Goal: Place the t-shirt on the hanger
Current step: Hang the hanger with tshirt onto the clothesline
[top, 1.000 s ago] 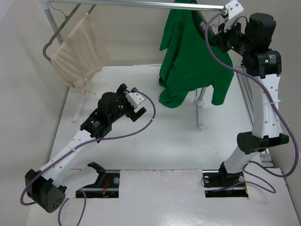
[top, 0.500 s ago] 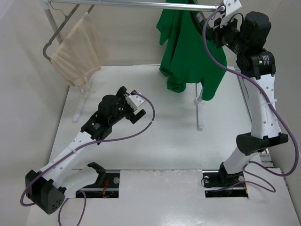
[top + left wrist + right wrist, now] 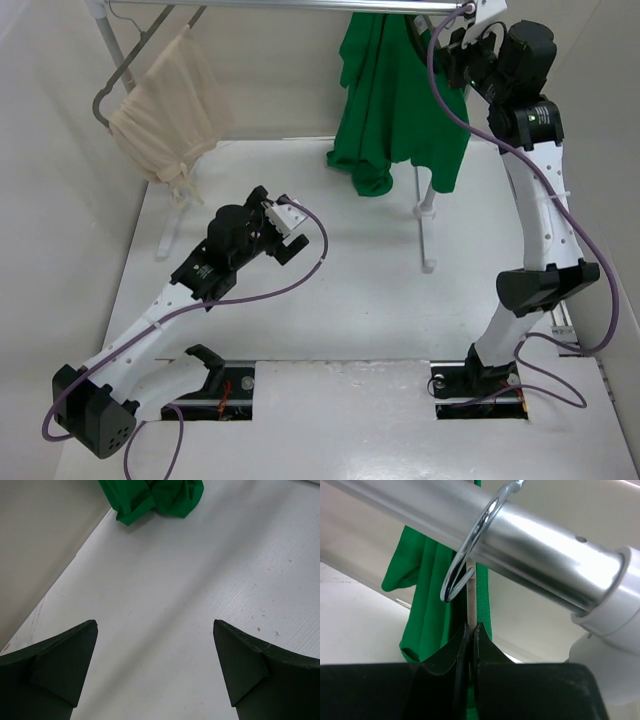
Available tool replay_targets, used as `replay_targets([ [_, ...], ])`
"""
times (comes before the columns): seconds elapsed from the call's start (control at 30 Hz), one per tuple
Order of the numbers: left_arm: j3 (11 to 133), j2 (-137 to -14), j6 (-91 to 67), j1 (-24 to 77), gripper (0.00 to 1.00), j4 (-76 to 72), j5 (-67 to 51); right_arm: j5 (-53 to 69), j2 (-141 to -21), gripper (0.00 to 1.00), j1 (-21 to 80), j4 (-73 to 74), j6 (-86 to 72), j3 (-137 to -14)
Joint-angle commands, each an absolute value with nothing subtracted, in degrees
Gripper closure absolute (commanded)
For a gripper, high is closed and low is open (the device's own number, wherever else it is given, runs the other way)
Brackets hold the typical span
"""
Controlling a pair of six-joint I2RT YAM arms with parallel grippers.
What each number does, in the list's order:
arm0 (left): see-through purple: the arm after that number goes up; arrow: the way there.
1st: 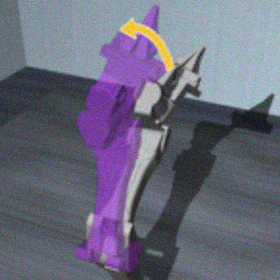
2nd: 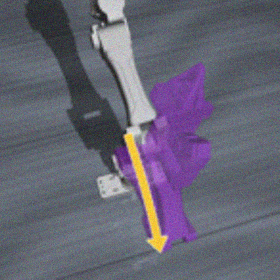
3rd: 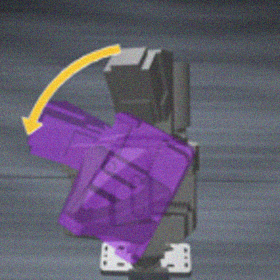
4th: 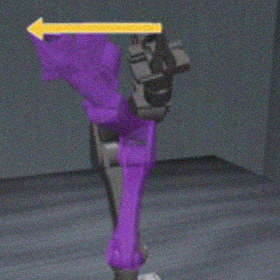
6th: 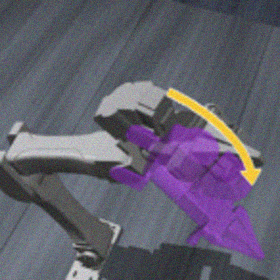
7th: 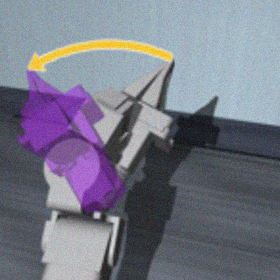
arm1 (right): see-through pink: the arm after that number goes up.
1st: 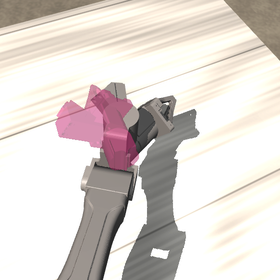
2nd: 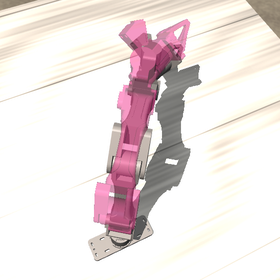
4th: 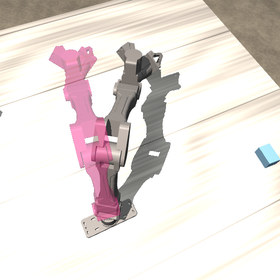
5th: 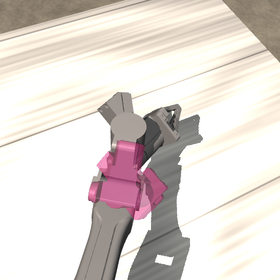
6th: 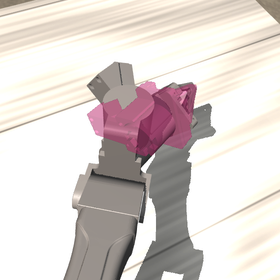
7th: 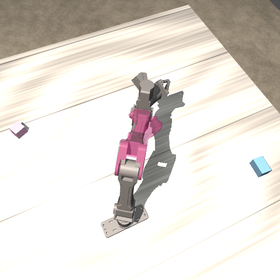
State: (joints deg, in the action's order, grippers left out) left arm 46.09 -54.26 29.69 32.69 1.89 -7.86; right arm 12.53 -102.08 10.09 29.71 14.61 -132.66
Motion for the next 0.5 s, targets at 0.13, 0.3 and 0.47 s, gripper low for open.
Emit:
replay_targets([
  [0.13, 44.91, -52.73, 28.65, 32.96, 0.00, -1.31, -7.90, 12.92, -96.59, 1.00, 9.14, 23.38, 12.66, -125.33],
  [0.3, 44.91, -52.73, 28.65, 32.96, 0.00, -1.93, -8.44, 10.55, -99.05, 1.00, 8.53, 25.83, 12.66, -134.46],
  [0.47, 44.91, -52.73, 28.65, 32.96, 0.00, -1.93, -8.44, 11.77, -102.21, 1.00, 7.48, 25.84, 10.90, -136.85],
])
